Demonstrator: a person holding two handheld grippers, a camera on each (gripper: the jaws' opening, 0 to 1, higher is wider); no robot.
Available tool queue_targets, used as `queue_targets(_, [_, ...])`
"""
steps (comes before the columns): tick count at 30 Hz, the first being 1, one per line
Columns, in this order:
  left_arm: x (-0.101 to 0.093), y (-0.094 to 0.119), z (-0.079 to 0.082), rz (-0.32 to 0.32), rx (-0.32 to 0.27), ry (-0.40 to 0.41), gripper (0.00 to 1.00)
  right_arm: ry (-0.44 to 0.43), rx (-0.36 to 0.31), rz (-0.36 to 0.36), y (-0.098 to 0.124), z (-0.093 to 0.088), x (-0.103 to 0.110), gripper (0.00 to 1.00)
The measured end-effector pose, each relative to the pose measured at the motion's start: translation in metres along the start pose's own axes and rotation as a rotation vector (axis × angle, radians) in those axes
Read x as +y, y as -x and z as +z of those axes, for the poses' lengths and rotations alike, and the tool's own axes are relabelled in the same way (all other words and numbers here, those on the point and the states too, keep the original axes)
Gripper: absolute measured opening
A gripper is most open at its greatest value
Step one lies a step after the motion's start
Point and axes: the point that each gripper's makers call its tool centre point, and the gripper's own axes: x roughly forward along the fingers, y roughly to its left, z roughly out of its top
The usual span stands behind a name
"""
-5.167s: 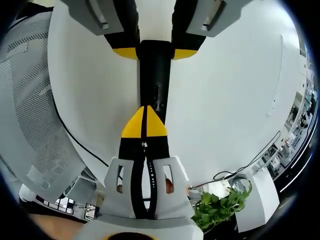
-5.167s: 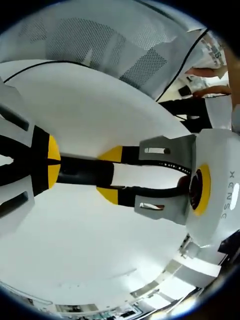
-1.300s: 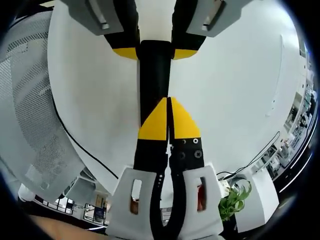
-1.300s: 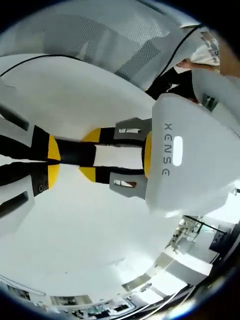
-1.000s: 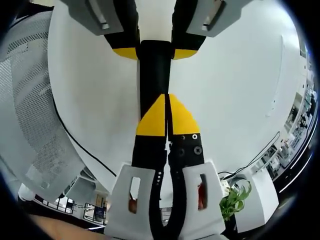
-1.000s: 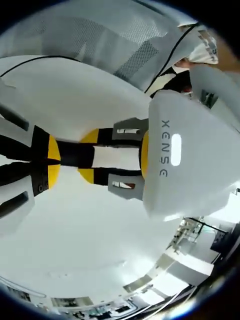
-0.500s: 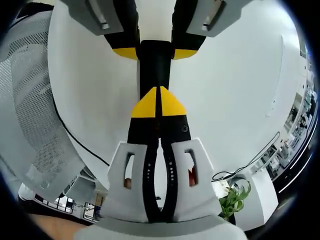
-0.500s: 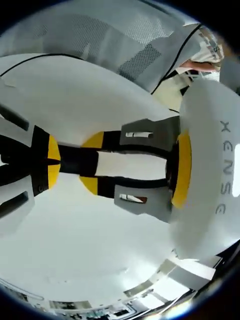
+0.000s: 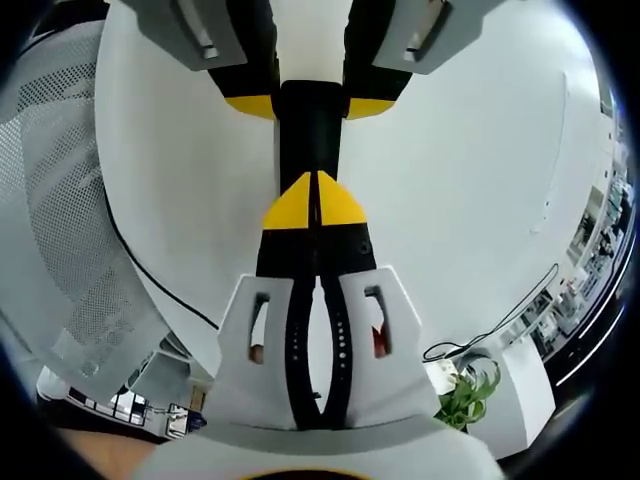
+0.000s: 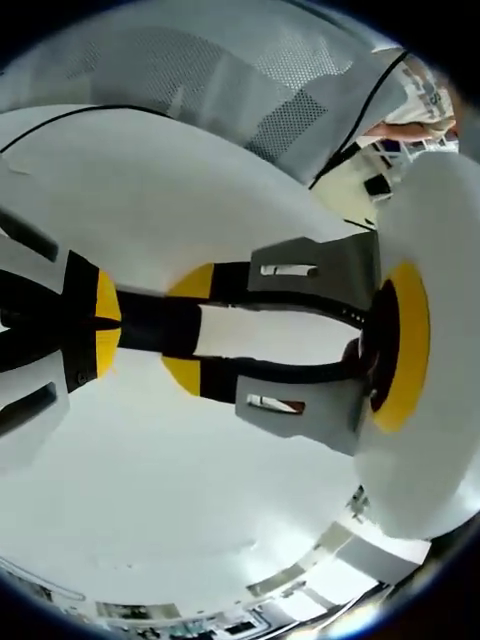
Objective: Press the specified remote control buttons in sequence, fully releasing each button before pressing the next.
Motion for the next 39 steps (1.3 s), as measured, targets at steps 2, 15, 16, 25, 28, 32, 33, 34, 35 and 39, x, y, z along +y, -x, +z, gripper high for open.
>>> queue_targets(2, [0.0007,0.0001,-0.0003,-0.001,0.000,0.000,0.23,-0.008,0.003,0.004,-0.0002,0.0000,-0.0007,0.00])
queue_targets(15, [0.0015,0.0005,-0.0010,-0.006,0.001,0.002,0.23,-0.020,0.047,0.005,-0.0020,-0.0002,-0.0025,0.00])
queue_targets(16, [0.0015,0.0006,-0.0010,-0.006,0.001,0.003,0.23,-0.026,0.046,0.005,-0.0020,-0.0003,-0.0027,0.00])
queue_targets(25, [0.0021,0.0004,-0.0012,-0.014,0.011,0.002,0.23,-0.012,0.025,-0.025,-0.0018,0.0000,-0.0033,0.00])
queue_targets(28, [0.0022,0.0004,-0.0012,-0.013,0.008,0.003,0.23,0.033,0.039,-0.029,-0.0023,-0.0006,-0.0047,0.00])
queue_targets(32, [0.0025,0.0003,-0.0014,-0.009,0.011,0.002,0.23,0.025,0.019,-0.030,-0.0010,-0.0015,-0.0058,0.00])
queue_targets(33, [0.0023,0.0003,-0.0014,-0.008,0.012,0.003,0.23,0.032,0.011,-0.029,-0.0008,-0.0014,-0.0056,0.00])
queue_targets(34, [0.0021,0.0003,-0.0013,-0.007,0.011,0.003,0.23,0.034,-0.001,-0.028,-0.0007,-0.0021,-0.0064,0.00])
queue_targets(35, [0.0018,0.0004,-0.0012,-0.004,0.010,0.002,0.23,0.034,-0.008,-0.028,-0.0004,-0.0024,-0.0063,0.00])
queue_targets(39, [0.0014,0.0005,-0.0010,0.002,0.003,0.000,0.23,0.026,-0.054,-0.048,0.0040,0.0012,-0.0067,0.00])
